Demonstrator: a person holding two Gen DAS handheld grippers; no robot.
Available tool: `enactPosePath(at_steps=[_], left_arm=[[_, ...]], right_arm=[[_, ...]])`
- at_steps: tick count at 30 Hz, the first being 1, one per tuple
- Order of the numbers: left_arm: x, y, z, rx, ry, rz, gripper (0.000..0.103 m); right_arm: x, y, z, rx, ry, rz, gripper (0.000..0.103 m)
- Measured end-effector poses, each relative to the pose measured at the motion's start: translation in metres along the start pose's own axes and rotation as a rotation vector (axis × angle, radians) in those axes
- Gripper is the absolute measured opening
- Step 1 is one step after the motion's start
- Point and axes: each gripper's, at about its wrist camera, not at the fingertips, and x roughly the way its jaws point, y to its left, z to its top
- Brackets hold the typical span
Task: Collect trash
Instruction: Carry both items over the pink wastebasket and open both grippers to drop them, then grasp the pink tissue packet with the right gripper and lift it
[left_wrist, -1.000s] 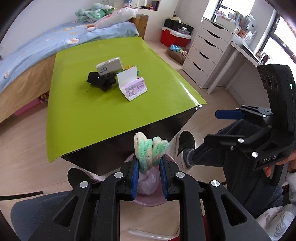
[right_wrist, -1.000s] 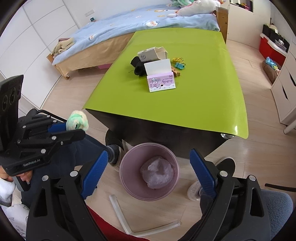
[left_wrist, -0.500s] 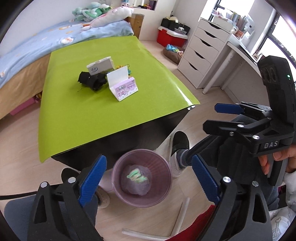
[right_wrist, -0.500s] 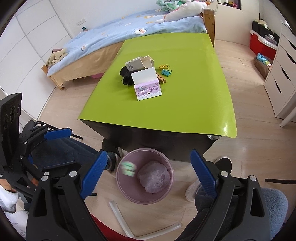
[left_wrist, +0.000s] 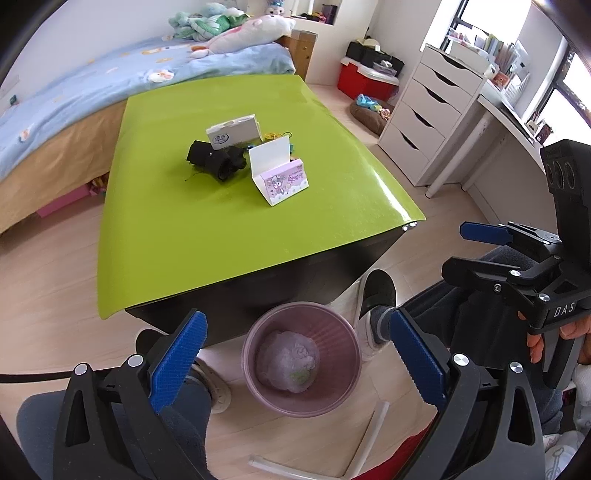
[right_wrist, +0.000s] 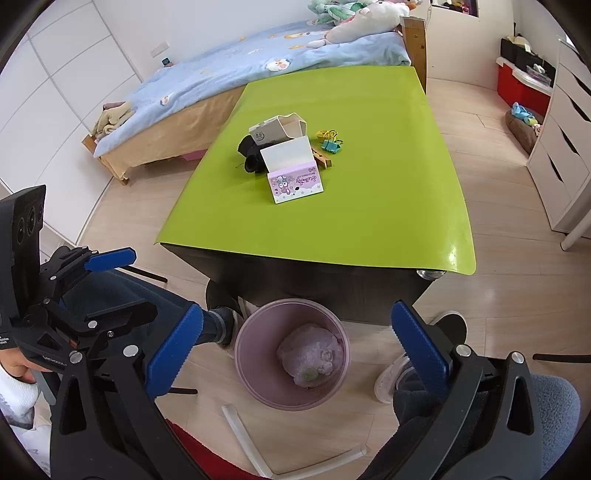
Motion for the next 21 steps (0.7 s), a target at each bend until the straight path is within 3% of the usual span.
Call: enactPosePath(at_steps=[11,21], left_arm=[[-0.006,0.01,0.007,-0.022,-0.03,0.009,0.095],[-0.016,0.025,0.015,-0.049,-0.062,0.037,0.095]], right_arm=[[0.003,0.005,0.015,-0.022,-0.004,-0.033,0.1],[0.019,0.019,0.062,-0.079,-0.032,-0.057,0.1]])
